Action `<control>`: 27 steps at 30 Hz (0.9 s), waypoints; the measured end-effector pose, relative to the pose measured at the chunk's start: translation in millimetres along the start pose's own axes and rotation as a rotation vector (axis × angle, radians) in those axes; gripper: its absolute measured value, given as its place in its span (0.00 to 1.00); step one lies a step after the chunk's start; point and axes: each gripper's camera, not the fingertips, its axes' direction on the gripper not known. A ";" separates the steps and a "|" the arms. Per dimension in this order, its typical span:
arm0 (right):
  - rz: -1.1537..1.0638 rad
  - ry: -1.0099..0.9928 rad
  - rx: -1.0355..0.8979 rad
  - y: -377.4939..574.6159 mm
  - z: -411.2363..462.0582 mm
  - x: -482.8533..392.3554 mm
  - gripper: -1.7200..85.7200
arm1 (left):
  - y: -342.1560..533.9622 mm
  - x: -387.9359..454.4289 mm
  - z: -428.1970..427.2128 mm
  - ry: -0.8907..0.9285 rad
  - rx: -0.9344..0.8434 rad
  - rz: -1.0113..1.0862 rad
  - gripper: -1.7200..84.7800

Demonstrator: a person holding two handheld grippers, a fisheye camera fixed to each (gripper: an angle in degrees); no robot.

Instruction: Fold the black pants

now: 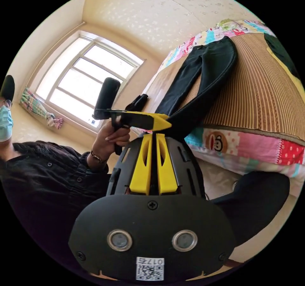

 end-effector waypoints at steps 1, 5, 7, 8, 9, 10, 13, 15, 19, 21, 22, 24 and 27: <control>-0.024 -0.011 -0.051 -2.4 9.2 -1.7 0.06 | -1.1 -3.5 1.0 0.009 -0.004 -0.009 0.11; -0.244 0.031 -0.354 -21.7 4.3 22.8 0.08 | 9.0 -31.0 -4.1 0.050 0.023 -0.067 0.06; -0.117 0.121 -0.372 -55.0 -17.8 62.9 0.10 | 16.3 -40.1 -11.6 0.099 0.054 -0.080 0.06; -0.075 0.161 -0.336 -82.0 -34.9 86.7 0.14 | 20.6 -45.1 -18.4 0.126 0.078 -0.088 0.06; -0.038 0.176 -0.306 -97.2 -43.0 100.4 0.16 | 24.0 -49.0 -25.6 0.151 0.101 -0.094 0.06; 0.077 0.183 -0.237 -130.3 -56.5 133.1 0.19 | 25.1 -50.5 -29.2 0.162 0.111 -0.094 0.06; 0.282 0.036 -0.030 -200.6 -68.6 211.9 0.21 | 27.9 -58.3 -45.1 0.210 0.139 -0.109 0.06; 0.386 -0.001 0.083 -232.0 -61.3 255.3 0.21 | 28.6 -66.0 -56.0 0.247 0.153 -0.113 0.06; 0.579 0.103 0.216 -280.5 -36.2 321.4 0.12 | 33.5 -85.3 -72.9 0.364 0.202 -0.118 0.06; 0.616 0.144 0.365 -293.3 -41.5 312.9 0.07 | 42.3 -112.2 -80.6 0.504 0.254 -0.124 0.06; 0.577 0.153 0.465 -307.8 -41.2 286.9 0.07 | 47.0 -122.0 -82.5 0.543 0.271 -0.144 0.06; 0.412 0.147 0.464 -347.4 -20.4 232.5 0.06 | 78.5 -165.3 -98.5 0.678 0.409 -0.241 0.06; 0.204 0.140 0.395 -401.6 41.7 139.5 0.06 | 125.6 -213.4 -127.6 0.758 0.560 -0.358 0.06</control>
